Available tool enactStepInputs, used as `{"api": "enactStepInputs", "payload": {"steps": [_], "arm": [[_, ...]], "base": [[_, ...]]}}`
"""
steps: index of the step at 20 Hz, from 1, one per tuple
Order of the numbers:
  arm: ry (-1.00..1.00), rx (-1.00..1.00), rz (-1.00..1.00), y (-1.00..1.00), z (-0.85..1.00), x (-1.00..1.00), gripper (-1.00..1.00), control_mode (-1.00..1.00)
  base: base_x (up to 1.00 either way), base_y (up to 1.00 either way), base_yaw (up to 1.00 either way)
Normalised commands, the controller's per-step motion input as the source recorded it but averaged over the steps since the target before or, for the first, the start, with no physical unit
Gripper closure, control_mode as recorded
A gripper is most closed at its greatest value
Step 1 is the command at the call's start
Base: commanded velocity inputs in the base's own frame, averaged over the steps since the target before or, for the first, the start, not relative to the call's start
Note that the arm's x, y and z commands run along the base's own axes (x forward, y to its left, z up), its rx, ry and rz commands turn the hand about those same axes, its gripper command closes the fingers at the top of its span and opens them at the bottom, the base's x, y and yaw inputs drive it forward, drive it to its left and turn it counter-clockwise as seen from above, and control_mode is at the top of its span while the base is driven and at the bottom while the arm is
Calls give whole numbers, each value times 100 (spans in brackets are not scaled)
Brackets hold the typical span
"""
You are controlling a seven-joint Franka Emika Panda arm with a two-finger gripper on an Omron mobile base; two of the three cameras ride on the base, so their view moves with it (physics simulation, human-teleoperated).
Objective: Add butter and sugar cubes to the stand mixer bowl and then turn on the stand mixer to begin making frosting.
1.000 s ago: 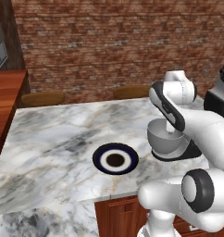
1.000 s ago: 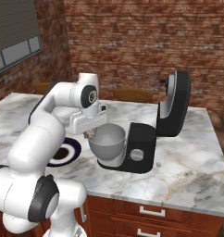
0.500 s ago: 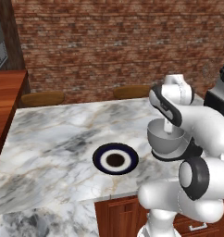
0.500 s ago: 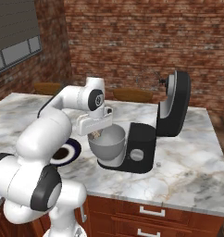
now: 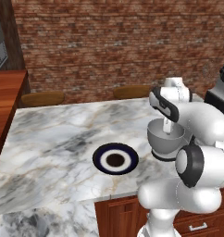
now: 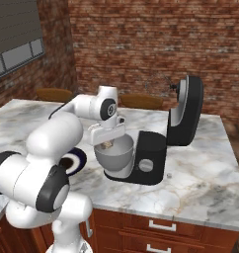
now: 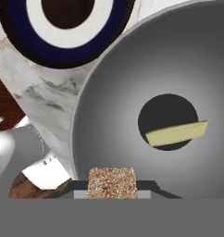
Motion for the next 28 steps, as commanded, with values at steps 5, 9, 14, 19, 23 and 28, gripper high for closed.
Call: {"api": "enactStepInputs", "payload": {"steps": [5,9,14,19,23,28], "arm": [[0,0,-3,-1,-27,22,100,-100],[0,0,-2,0,-34,18,100,-100],[0,0,0,0,-35,9,100,-100],[0,0,0,0,-37,7,100,-100],[0,0,0,0,-36,0,-100,-100],[0,0,0,0,-15,0,100,-100]], "base": [[0,0,0],[0,0,0],[0,0,0],[0,0,0],[0,0,0],[0,0,0]]}}
